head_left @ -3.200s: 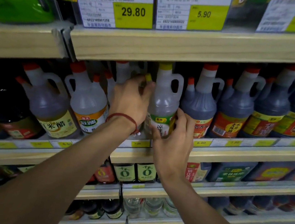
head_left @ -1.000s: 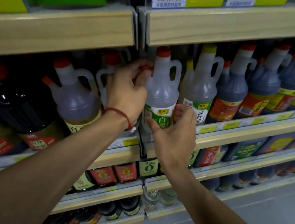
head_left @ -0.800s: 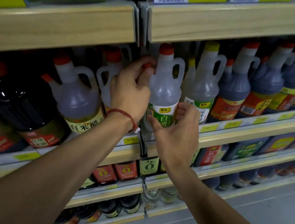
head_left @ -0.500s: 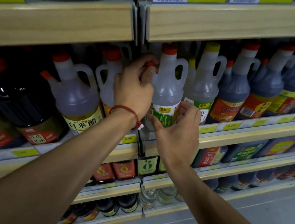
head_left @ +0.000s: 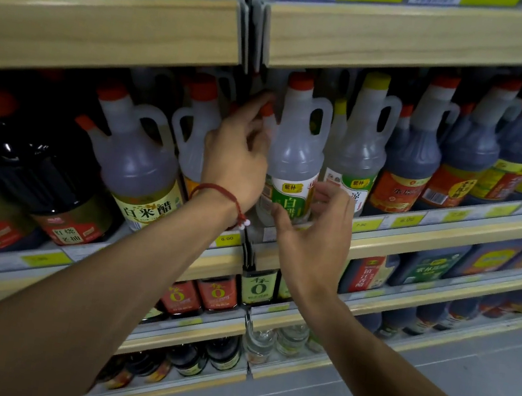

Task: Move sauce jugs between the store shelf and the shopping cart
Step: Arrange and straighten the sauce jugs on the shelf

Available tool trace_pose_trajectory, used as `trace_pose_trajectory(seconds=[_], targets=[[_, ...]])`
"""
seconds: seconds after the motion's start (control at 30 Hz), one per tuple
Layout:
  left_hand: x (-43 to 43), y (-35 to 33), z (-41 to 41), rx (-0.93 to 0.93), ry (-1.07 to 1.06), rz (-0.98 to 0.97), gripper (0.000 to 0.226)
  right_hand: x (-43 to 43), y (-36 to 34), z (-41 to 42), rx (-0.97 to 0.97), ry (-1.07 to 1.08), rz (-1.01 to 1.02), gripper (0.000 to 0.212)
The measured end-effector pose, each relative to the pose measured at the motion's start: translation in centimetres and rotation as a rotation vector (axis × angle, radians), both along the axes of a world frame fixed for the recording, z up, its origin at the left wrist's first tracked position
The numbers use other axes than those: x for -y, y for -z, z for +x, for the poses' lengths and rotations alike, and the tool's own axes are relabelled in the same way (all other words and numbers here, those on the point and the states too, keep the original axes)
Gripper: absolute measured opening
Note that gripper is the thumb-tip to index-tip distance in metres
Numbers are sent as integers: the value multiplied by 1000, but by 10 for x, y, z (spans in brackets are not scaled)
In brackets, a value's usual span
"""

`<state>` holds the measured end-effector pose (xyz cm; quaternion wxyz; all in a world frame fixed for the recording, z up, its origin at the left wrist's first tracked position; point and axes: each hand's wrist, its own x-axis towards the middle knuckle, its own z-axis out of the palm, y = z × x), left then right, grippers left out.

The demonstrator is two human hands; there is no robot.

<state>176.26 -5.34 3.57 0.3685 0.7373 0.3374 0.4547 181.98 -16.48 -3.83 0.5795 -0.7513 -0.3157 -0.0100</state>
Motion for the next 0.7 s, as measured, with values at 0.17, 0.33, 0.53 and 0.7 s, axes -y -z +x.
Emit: trace_pose_trajectory(seconds=[0.17, 0.33, 0.53, 0.7], targets=[[24, -6, -35, 17, 32, 41, 55, 5, -2, -20, 59, -92, 50, 38], [10, -5, -71, -24, -193, 292, 48, -7, -13, -38, 0, -288, -16, 39], [0, -13, -77, -318, -250, 379, 61, -33, -18, -49, 30, -390, -167, 76], [3, -24, -77, -418, -257, 342, 51, -53, -12, -51, -13, -387, -148, 89]])
